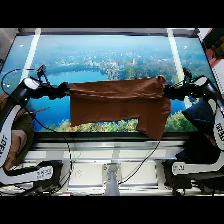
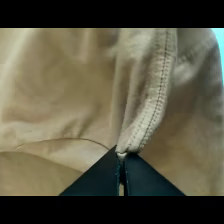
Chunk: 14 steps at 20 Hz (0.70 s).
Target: Fold the clothes and pants, and hang the long-sleeved shirts on hangers.
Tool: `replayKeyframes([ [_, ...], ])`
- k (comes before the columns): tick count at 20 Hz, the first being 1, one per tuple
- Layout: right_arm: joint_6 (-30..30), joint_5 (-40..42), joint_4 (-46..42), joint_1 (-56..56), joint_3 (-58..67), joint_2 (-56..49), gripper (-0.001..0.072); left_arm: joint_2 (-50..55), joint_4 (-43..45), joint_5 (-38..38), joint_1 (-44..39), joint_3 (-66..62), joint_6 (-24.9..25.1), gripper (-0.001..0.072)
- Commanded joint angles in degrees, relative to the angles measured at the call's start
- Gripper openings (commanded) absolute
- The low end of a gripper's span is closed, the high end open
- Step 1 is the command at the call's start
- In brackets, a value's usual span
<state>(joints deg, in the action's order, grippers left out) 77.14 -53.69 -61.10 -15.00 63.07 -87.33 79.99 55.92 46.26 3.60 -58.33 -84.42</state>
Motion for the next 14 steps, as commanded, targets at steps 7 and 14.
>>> replayKeyframes([
  [7,-0.1,4.5,0.5,0.0,-2.8,0.6,0.0034,3.6,1.5,-0.3,-3.0,0.0,0.0,0.0526],
  [14,-0.3,-3.6,-0.9,0.0,2.8,0.7,0.0517,2.4,1.6,1.9,-2.6,-0.2,3.4,0.0526],
])
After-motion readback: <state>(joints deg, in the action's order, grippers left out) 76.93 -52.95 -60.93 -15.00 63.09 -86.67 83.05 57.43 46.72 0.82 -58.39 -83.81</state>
